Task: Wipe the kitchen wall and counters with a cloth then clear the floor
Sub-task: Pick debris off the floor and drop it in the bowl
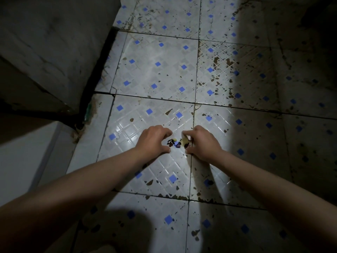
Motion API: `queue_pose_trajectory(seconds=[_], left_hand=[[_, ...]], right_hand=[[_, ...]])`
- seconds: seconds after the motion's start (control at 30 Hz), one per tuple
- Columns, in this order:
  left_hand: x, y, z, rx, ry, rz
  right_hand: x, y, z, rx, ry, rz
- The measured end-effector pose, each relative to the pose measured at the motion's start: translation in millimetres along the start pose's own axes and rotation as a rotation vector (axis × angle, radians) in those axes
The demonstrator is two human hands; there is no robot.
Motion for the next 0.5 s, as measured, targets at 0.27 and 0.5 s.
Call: queue_pose_trajectory(seconds=[0.27, 0.5], left_hand=[[6, 6, -10, 0.03, 0.036, -0.021], [1, 11, -7, 0.013, 0.045, -0.047]], right_hand=[[-1, 5, 4, -0.068, -0.082, -0.068], [-7, 10, 1, -0.023, -0.079, -0.11]])
Point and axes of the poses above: each hand's wrist, its own x-axis towards the middle knuckle, its own y-axis out of the palm, z = x × y, the point moved 2 cm from there along x, towards the middle knuckle, and after that the axes turned 14 degrees about z, right-handed, at the moved point
